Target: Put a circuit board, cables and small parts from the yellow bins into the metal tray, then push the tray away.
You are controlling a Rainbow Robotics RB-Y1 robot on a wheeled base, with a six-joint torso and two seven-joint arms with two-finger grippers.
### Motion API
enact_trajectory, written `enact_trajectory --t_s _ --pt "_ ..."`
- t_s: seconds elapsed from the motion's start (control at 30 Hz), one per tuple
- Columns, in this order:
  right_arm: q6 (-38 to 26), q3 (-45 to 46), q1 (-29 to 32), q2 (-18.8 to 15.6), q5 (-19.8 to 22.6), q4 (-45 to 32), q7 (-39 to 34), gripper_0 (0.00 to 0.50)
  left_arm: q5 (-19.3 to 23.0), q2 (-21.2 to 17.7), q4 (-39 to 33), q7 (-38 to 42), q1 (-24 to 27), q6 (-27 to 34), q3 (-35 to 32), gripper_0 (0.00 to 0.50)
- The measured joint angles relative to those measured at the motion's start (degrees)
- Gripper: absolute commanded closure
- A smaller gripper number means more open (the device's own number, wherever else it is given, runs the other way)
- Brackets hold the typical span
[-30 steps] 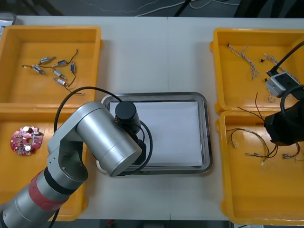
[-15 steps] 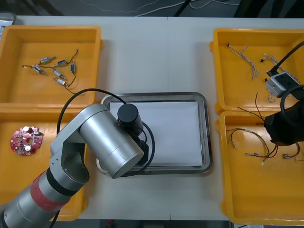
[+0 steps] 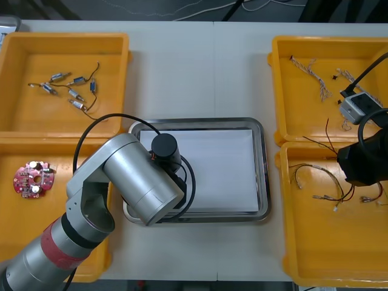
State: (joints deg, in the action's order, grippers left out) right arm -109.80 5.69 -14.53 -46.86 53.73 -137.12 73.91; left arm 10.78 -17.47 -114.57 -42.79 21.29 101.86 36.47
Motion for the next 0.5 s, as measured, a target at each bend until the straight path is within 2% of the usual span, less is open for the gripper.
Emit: enact_trajectory --t_s 0.27,0.33,0.37,0.4,0.5 --pt "0.0 0.0 0.0 0.0 0.0 0.0 0.0 0.500 -0.1 0.0 0.0 0.0 0.0 -0.1 0.0 0.494" --pt "0.0 0.0 0.0 0.0 0.0 0.0 0.0 0.500 -0.1 0.0 0.0 0.0 0.0 -0.1 0.0 0.369" --pt "0.0 0.0 0.0 0.0 0.0 0.0 0.0 0.500 -0.1 0.0 0.0 0.0 0.0 -0.1 0.0 0.229" --pt "0.0 0.0 0.0 0.0 0.0 0.0 0.0 0.500 -0.1 0.0 0.0 0.0 0.0 -0.1 0.0 0.139" --pt "0.0 0.0 0.0 0.0 0.0 0.0 0.0 0.500 -0.1 0.0 0.0 0.0 0.0 -0.2 0.0 0.050"
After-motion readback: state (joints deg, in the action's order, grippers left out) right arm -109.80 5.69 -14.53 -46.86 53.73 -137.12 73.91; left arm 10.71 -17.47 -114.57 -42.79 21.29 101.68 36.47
